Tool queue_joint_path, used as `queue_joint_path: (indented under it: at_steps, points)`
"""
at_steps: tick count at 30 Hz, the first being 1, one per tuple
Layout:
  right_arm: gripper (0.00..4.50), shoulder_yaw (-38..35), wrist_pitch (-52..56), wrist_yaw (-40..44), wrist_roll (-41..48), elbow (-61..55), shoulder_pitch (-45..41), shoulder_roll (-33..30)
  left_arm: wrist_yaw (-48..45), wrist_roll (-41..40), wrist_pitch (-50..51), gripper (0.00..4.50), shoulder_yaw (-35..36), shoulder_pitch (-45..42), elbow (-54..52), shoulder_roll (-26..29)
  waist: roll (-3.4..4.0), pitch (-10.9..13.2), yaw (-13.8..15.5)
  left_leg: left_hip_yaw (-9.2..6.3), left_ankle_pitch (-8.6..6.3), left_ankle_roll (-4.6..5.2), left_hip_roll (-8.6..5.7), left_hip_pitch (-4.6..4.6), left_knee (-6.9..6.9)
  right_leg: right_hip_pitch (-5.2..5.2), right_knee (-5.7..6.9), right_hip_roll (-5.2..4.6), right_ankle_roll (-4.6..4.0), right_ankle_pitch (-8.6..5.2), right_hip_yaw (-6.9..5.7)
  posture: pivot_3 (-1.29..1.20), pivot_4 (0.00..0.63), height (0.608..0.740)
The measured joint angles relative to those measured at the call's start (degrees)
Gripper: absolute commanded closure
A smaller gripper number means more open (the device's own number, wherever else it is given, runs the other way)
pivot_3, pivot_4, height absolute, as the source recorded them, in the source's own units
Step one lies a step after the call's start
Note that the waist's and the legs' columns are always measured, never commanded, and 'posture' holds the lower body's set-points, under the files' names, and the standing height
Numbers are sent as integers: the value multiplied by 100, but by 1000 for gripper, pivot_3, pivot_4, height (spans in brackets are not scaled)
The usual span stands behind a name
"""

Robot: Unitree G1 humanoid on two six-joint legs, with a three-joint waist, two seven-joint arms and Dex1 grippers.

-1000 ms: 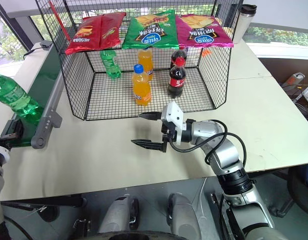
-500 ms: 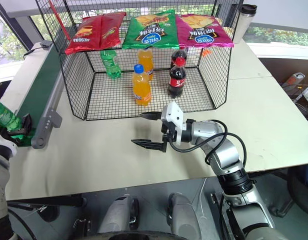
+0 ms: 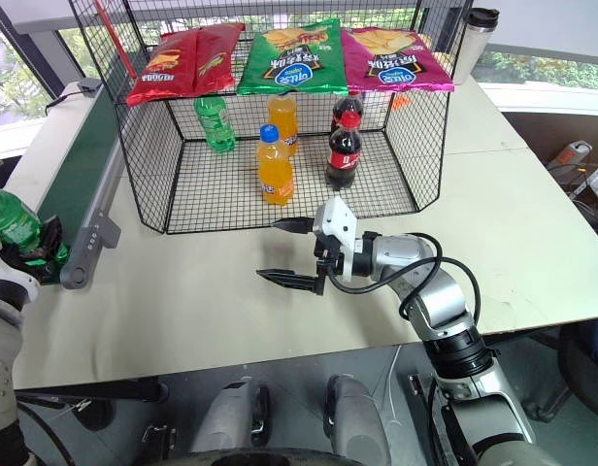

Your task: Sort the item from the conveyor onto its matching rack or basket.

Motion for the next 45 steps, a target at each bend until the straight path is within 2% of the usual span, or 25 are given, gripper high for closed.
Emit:
queue_joint_path:
  at_steps: [6, 12, 15, 19, 23, 30, 44, 45]
  points:
    - [0, -2, 46, -68, 1, -115, 1, -32, -3, -624, 549, 1711, -111, -521, -638, 264, 0, 0, 9, -1, 0, 0, -1, 0, 1, 2, 0, 1, -1, 0, 0, 0, 150, 740]
    - [0, -5, 95, -565, -206, 41, -25, 80, 60, -699, 712, 1711, -1249, -1089, -732, 137, 0, 0, 3, 0, 0, 0, -2, -1, 0, 2, 0, 4, 2, 1, 1, 0, 150, 740]
    - [0, -4, 110, -748, -353, 127, -76, 70, 127, -419, 568, 1711, -2039, -1452, -406, -172, -1, 0, 14, -1, 1, 0, -4, -1, 1, 4, 0, 4, 3, 2, 1, 0, 150, 740]
    - [0, 16, 118, -946, -629, 368, -131, 50, 279, 339, 48, 1711, -3161, -1938, 421, -561, -1, 0, 4, 2, 1, 0, -5, 0, 0, 5, -2, 4, 4, 2, 1, 0, 150, 740]
    - [0, 34, 116, -1128, -931, 585, -149, -3, 429, 1039, -441, 1711, -3800, -2232, 1317, -914, 0, 1, -2, 2, 1, 1, -3, -3, -7, -6, 1, 8, 5, 2, 1, 0, 150, 740]
    - [0, 80, 192, -1259, -1239, 602, -163, -46, 694, 1658, -1383, 1711, -3862, -2743, 2978, -1317, 0, 0, 5, 4, 1, 1, -2, -5, -5, -5, 0, 8, 6, 3, 0, 0, 150, 740]
    - [0, 121, 420, -1329, -1301, 585, -163, -37, 707, 1825, -2343, 1711, -3607, -3442, 4744, -1588, 0, 0, 4, 5, 1, 1, -2, -6, -4, -4, -1, 6, 7, 4, -1, 0, 150, 740]
    - [0, 121, 443, -1330, -1301, 584, -163, -37, 686, 1825, -2369, 1211, -3605, -3449, 4816, -1596, 0, 0, 0, 5, 1, 1, -2, -5, -4, -4, -1, 6, 7, 4, -1, 0, 150, 740]
